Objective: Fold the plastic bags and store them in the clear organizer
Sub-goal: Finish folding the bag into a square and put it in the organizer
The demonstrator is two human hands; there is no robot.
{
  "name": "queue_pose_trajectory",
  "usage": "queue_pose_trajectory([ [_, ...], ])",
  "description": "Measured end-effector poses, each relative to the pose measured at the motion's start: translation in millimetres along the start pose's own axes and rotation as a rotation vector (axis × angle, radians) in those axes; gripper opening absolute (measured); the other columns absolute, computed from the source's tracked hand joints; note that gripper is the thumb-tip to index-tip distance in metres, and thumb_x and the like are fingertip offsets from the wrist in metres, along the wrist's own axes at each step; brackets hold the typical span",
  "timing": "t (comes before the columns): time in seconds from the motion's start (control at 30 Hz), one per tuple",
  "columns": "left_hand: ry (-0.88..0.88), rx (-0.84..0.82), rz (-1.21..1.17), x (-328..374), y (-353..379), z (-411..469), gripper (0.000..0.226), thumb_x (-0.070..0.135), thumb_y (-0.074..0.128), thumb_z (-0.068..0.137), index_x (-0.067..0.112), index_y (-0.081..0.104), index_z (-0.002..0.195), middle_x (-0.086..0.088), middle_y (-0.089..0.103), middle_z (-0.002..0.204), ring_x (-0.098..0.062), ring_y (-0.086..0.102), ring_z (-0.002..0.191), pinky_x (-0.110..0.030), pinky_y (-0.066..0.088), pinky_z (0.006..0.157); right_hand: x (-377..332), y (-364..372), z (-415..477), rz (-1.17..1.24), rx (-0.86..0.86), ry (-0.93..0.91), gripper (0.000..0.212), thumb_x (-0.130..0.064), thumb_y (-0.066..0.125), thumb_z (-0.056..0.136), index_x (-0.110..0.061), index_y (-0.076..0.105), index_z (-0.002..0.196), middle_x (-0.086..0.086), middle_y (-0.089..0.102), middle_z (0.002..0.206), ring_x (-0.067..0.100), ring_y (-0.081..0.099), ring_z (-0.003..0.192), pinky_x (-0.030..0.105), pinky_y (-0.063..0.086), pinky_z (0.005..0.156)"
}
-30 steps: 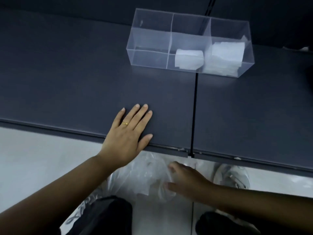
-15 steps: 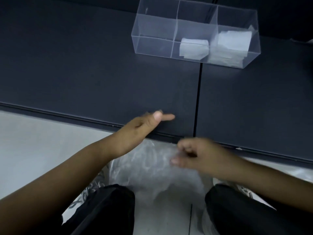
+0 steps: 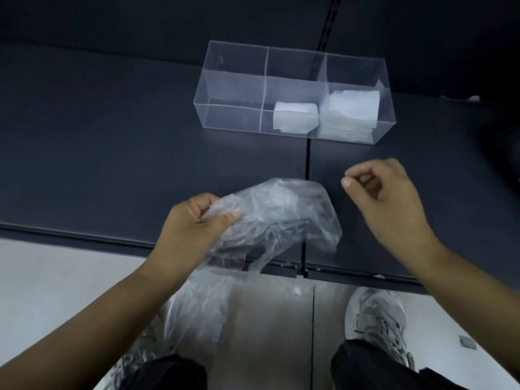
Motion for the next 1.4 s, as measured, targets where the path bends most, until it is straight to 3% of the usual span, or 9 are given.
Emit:
queue_pose_trajectory([
  [0.17,0.2,-0.032,-0.007,35,20,-17,0.016,0.014,0.073,0.081,0.026,0.062,0.081,0.008,0.067,0.072,0.0,0.059,0.058,-0.012,0.046,0.051,-59,41,-32,0.085,-0.313,-0.222,0.06,-0.055,0.072,0.07,-0.047,0.048,0.124,-0.021,0.041,0.119,-0.004,0.05,0.099,0.008,0.044,0.08],
  [0.3,0.232,-0.145,0.019,39,32,-26,0.033,0.016,0.079,0.076,0.035,0.06,0.095,0.01,0.07,0.086,-0.005,0.067,0.072,-0.013,0.05,0.062,-51,51,-20,0.176,-0.29,-0.189,0.013,-0.006,0.078,0.074,-0.011,0.067,0.079,-0.005,0.063,0.091,0.01,0.059,0.08,0.021,0.046,0.071],
  [0.6,0.183,-0.142,0.442,-1,2,-11,0.022,0.037,0.082,0.068,0.036,0.06,0.074,0.015,0.064,0.07,0.001,0.057,0.056,-0.008,0.039,0.05,24,12,-1,0.292,-0.26,-0.099,0.021,0.002,0.071,0.079,-0.017,0.064,0.074,-0.006,0.065,0.116,0.01,0.063,0.108,0.017,0.046,0.091],
  [0.8,0.015,-0.547,0.212,-14,-1,-4,0.049,0.065,0.073,0.06,0.046,0.062,0.104,0.007,0.063,0.076,-0.004,0.058,0.067,-0.015,0.045,0.067,44,-10,4,-0.174,-0.295,-0.077,0.051,0.024,0.044,0.073,-0.02,0.069,0.08,-0.006,0.056,0.129,0.01,0.054,0.117,0.018,0.038,0.104],
  [0.93,0.132,-0.258,0.225,12,0,21,0.075,0.061,0.074,0.057,0.045,0.046,0.125,0.02,0.057,0.11,0.007,0.056,0.1,-0.006,0.042,0.083,8,-39,4,-0.285,0.09,-0.127,0.034,-0.001,0.055,0.077,-0.016,0.067,0.105,0.005,0.049,0.127,0.026,0.052,0.111,0.05,0.042,0.097],
  [1.07,0.222,-0.396,0.239,27,58,26,0.073,0.044,0.078,0.064,0.038,0.047,0.131,0.021,0.052,0.12,0.011,0.052,0.105,-0.002,0.038,0.087,-23,4,-10,-0.133,-0.162,-0.122,0.061,-0.065,0.054,0.075,-0.042,0.042,0.13,-0.015,0.034,0.132,0.01,0.037,0.126,0.042,0.028,0.109],
  [1.17,0.239,-0.306,0.227,26,68,37,0.023,0.019,0.076,0.078,0.032,0.067,0.094,0.006,0.068,0.084,-0.002,0.061,0.071,-0.013,0.047,0.07,-16,45,-14,-0.243,-0.314,-0.126,0.082,-0.059,0.07,0.07,-0.036,0.035,0.14,-0.012,0.033,0.138,0.004,0.031,0.127,0.028,0.02,0.106],
  [1.3,0.181,-0.189,0.065,15,51,41,0.008,0.014,0.073,0.082,0.021,0.072,0.077,-0.002,0.07,0.067,-0.004,0.059,0.059,-0.015,0.048,0.063,4,51,0,-0.029,-0.215,-0.002,0.016,-0.019,0.074,0.082,-0.022,0.065,0.094,-0.006,0.058,0.086,0.003,0.05,0.074,0.015,0.04,0.074],
  [1.4,0.154,-0.053,-0.045,11,22,41,0.012,0.016,0.072,0.083,0.02,0.069,0.073,0.005,0.067,0.064,-0.001,0.058,0.061,-0.012,0.047,0.064,21,40,8,0.223,-0.213,0.109,0.013,-0.017,0.071,0.084,-0.019,0.067,0.073,0.011,0.057,0.066,0.008,0.049,0.062,0.017,0.042,0.059],
])
Point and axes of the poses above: each hand's wrist, its own z-axis towards the middle knuckle, its own y-axis out of the palm, x = y × z, the point moved 8 cm from there along z, towards the middle knuckle
